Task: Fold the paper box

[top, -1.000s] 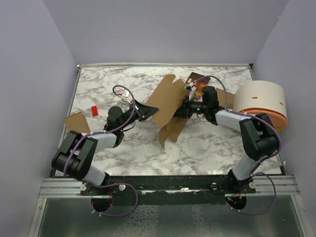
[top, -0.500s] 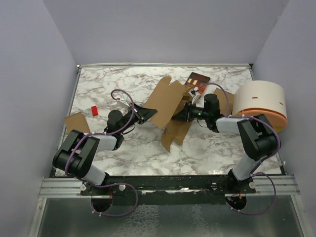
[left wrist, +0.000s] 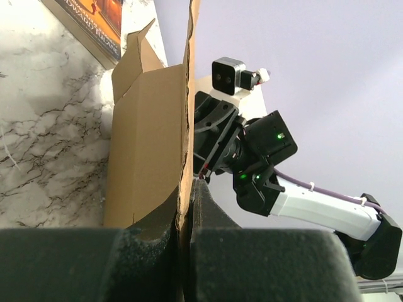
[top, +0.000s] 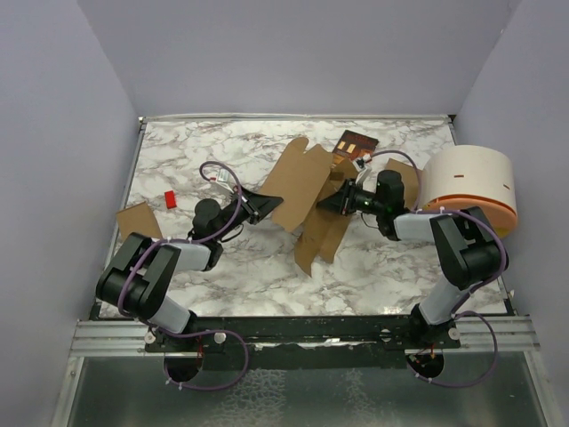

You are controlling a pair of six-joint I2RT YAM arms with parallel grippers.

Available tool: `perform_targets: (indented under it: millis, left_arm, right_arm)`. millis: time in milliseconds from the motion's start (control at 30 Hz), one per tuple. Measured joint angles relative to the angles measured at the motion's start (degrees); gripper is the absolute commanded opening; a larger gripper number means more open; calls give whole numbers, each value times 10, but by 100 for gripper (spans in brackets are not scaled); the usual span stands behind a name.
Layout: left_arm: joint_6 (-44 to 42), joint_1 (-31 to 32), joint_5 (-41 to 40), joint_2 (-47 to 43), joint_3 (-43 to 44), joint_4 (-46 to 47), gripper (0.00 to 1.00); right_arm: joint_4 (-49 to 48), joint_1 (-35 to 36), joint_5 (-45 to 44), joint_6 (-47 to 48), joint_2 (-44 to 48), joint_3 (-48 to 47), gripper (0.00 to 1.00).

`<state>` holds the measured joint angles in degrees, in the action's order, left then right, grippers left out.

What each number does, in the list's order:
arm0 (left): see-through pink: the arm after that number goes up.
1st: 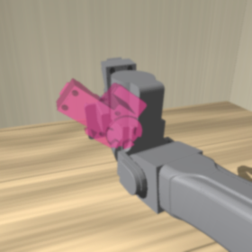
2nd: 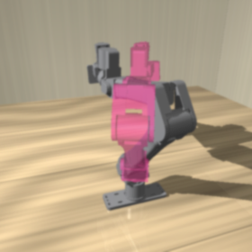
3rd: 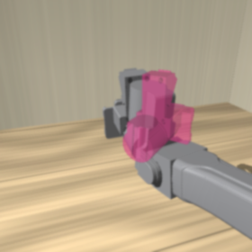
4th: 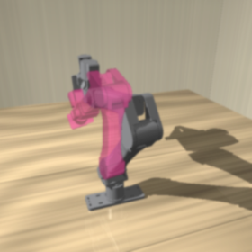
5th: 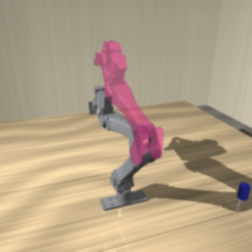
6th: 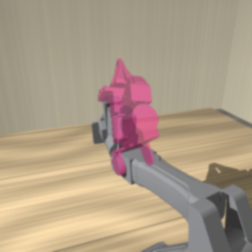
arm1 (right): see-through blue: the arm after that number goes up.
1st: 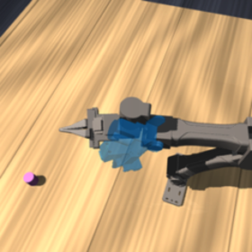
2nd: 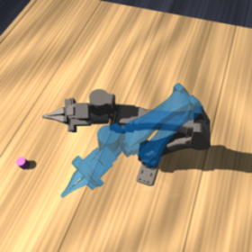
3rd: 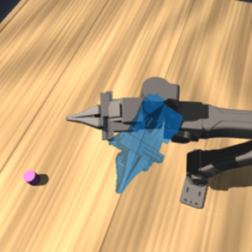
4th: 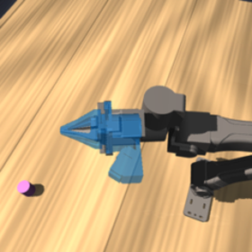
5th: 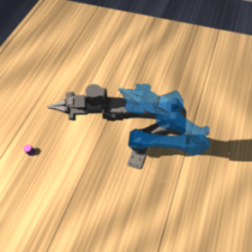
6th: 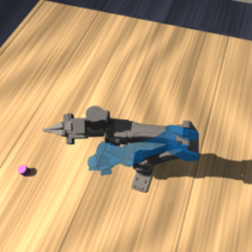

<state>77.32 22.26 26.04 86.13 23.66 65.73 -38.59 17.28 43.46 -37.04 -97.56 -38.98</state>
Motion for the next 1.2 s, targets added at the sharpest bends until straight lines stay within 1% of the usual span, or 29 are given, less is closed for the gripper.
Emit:
perform_targets:
  millis: [333, 567, 1000, 1200]
  left_arm:
    - [19, 1, 26, 13, 12, 24, 0]
    - [19, 21, 45, 36, 38, 31, 0]
    - [10, 26, 50, 51, 52, 28, 0]
    - [2, 26, 50, 53, 52, 27, 0]
  right_arm:
    - [0, -13, -8, 0, 7, 0, 18]
    - [-11, -17, -3, -10, 7, 0, 18]
    - [-115, -23, 38, -76, 7, 28, 18]
    - [-147, -24, 52, -95, 7, 31, 18]
